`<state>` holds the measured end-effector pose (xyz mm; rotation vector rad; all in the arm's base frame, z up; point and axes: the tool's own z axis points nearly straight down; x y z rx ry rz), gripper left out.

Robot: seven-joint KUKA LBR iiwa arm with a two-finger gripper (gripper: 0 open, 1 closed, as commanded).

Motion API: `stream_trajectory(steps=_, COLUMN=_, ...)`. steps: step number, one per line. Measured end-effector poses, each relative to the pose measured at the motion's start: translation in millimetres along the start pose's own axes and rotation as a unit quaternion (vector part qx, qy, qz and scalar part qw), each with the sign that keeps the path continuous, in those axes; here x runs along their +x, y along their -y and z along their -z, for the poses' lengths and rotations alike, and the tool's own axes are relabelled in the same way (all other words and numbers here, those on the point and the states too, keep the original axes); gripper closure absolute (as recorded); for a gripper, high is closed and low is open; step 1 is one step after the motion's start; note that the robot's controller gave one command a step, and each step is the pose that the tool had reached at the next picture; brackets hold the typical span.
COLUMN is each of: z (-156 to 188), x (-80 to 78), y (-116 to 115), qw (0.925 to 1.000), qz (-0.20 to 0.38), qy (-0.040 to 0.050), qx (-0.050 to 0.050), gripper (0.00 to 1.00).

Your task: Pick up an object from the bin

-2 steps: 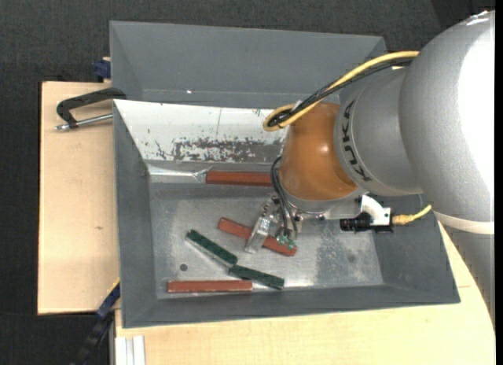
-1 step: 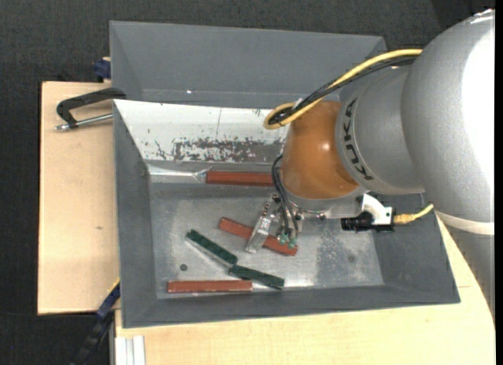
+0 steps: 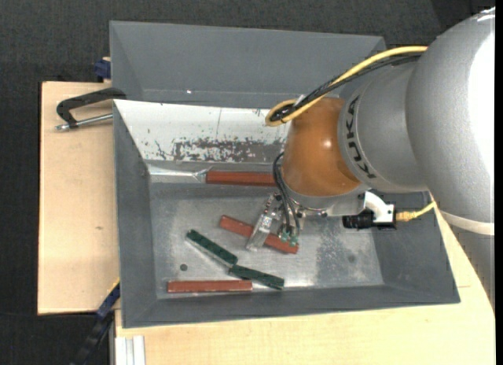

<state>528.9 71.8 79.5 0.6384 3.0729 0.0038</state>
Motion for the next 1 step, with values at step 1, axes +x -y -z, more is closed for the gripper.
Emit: stream_trajectory(steps=1, z=6.8, x=-0.3, y=-0.1, qw=1.0, qz=0.0, qy=0.0005, qx=0.0, gripper=1.0)
